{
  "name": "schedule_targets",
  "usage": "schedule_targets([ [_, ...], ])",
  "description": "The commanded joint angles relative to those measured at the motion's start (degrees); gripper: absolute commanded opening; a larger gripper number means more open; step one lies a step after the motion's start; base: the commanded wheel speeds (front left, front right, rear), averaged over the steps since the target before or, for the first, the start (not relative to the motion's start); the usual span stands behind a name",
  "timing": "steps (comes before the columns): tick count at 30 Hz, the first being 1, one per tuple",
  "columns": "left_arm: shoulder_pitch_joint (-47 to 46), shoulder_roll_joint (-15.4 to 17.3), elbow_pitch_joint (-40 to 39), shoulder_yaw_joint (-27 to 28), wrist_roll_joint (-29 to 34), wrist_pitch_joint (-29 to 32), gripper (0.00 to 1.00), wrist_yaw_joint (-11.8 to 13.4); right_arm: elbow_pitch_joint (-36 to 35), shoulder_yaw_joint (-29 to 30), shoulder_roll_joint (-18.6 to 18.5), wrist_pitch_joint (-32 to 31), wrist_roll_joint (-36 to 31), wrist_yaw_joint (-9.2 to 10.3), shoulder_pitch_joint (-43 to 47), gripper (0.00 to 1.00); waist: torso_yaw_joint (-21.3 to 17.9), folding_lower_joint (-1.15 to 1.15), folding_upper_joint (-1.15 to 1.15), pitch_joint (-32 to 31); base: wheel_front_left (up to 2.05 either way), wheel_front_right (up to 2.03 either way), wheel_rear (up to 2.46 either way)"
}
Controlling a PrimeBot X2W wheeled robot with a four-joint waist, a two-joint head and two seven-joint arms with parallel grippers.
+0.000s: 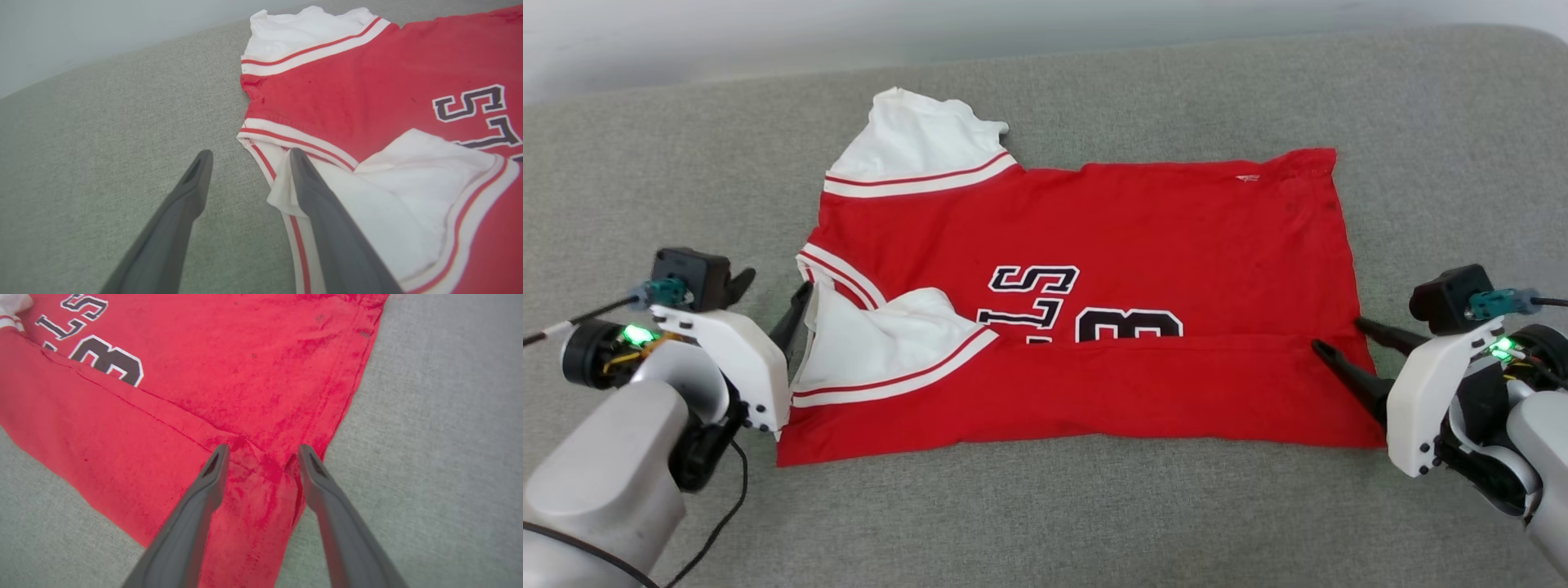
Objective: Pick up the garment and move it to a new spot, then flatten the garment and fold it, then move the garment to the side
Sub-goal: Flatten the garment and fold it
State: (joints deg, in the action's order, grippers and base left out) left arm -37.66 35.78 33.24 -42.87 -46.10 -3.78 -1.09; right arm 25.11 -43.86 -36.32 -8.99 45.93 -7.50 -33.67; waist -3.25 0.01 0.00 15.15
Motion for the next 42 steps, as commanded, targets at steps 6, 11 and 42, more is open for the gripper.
schedule_targets([
  [6,-3.72,4.06,-3.34,-0.02,-0.47,5.43,1.0,-1.72,-2.72,1.95,-1.45,2.21,-0.36,0.02,1.51,1.0,1.07,-0.01,0.0,-2.14,0.0,0.0,0.0],
  [11,-6.22,7.74,-7.93,-1.11,-2.51,16.12,1.0,-3.23,-4.61,3.49,-1.62,2.27,-1.58,0.02,2.62,1.0,1.45,-0.01,0.0,-2.93,0.0,0.0,0.0],
  [42,-3.52,10.23,-14.85,-13.09,-12.52,53.77,1.0,-4.45,-8.61,7.05,2.76,-0.99,-5.15,0.02,2.77,1.0,-1.74,-0.01,0.0,0.98,0.0,0.0,0.0],
])
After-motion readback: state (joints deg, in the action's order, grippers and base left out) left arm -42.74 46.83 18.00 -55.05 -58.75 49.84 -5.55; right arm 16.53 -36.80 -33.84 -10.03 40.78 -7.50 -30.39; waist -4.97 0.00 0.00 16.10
